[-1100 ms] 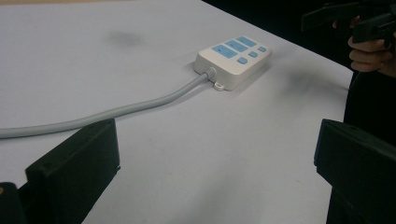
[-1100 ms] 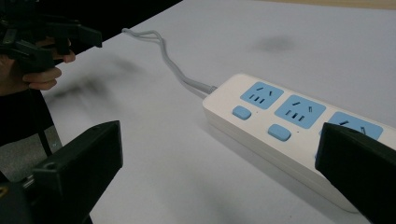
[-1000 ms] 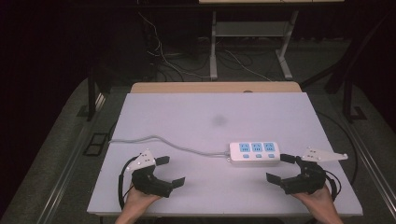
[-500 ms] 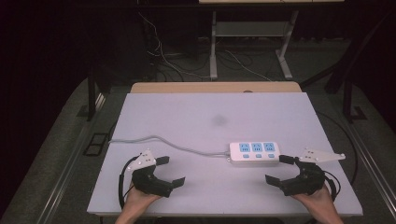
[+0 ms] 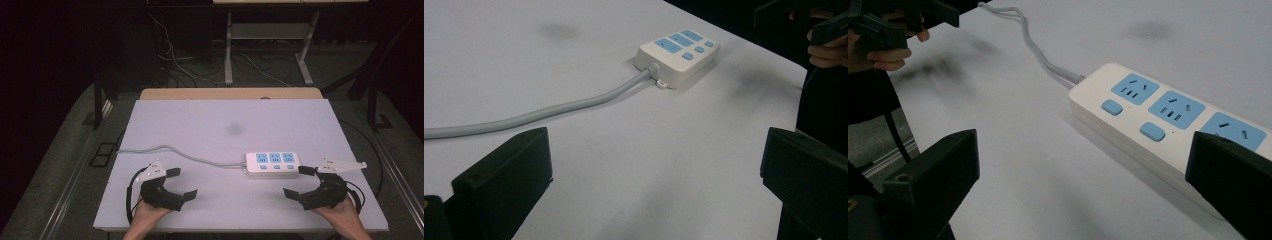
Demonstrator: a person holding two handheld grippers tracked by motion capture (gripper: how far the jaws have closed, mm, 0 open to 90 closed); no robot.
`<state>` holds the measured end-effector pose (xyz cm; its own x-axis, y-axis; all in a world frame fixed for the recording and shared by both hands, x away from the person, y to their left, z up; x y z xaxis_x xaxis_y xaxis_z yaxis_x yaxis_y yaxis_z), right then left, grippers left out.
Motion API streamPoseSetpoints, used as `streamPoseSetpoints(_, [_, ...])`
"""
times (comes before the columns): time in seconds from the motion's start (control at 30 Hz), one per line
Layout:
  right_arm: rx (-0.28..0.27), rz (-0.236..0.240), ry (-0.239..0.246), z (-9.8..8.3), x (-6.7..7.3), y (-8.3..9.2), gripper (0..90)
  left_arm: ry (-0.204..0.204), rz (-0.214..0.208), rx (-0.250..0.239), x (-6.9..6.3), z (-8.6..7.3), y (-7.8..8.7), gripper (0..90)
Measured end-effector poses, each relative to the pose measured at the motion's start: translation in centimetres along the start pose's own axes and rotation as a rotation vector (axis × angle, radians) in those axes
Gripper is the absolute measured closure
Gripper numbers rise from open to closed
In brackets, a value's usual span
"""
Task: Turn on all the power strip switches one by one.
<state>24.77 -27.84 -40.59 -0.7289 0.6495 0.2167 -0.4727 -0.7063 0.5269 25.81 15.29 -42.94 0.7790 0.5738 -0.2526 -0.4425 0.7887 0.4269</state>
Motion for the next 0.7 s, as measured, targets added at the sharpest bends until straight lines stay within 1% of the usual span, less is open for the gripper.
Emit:
streamPoseSetpoints(0.3, [0.042, -0.007, 0.027, 0.9, -0.2, 0.6, 0.8, -0.001, -0.001, 0.014, -0.1, 0.0, 0.0, 0.0])
streamPoseSetpoints(0.47, [0.072, -0.011, 0.05, 1.5, -0.4, 0.8, 0.8, -0.002, -0.002, 0.013, -0.1, 0.1, 0.0, 0.0])
streamPoseSetpoints(0.7, [0.1, -0.01, 0.061, 2.1, -0.7, 0.8, 0.8, 0.001, -0.004, 0.005, -0.2, 0.1, 0.0, 0.0])
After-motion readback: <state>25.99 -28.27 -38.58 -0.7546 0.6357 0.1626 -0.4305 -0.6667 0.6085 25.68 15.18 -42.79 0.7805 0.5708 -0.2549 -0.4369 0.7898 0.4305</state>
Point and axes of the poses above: each handheld gripper's, and its own axes: y roughly backward along the jaws, z roughly out of its top, x roughly to its left, the point moved 2 cm from there along -y, roughly forward along the jaws
